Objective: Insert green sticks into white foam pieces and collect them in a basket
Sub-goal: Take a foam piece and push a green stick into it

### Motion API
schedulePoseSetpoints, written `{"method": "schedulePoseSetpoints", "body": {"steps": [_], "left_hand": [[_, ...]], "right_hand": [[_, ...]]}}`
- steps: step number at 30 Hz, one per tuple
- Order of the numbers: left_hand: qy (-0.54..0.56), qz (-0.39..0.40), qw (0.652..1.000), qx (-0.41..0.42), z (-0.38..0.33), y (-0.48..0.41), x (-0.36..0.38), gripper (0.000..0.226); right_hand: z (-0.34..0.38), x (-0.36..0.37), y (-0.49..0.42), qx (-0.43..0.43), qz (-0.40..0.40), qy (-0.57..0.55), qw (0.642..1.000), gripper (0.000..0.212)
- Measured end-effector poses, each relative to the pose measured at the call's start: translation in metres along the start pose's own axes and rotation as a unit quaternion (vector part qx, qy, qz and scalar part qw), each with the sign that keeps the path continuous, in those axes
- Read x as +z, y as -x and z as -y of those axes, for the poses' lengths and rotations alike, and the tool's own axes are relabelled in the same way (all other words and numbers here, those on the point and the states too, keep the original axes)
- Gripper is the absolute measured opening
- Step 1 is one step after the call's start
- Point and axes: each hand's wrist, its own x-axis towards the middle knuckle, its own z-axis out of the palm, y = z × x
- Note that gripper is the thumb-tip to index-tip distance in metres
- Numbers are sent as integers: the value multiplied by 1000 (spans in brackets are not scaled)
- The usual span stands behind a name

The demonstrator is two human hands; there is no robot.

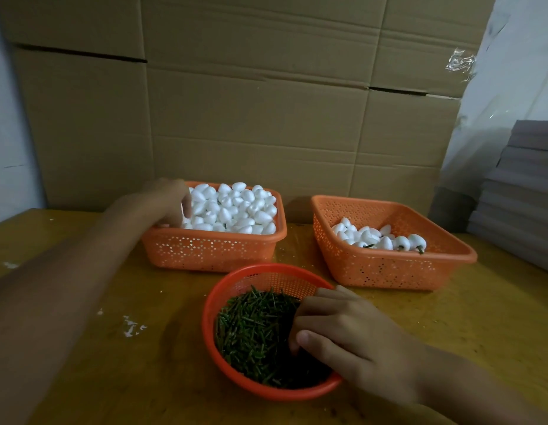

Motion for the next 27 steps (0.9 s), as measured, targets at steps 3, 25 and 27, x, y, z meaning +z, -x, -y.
{"method": "schedulePoseSetpoints", "body": {"steps": [3,25,27], "left_hand": [[179,-32,983,4,11,-2,-1,25],[738,11,674,36,-15,159,35,41],[750,4,661,29,-18,162,38,33]], "right_hand": [[0,1,1,-1,0,-4,1000,53],[-3,-6,-4,14,60,-63,996,26],[-3,-11,-8,26,78,-79,994,25]]}}
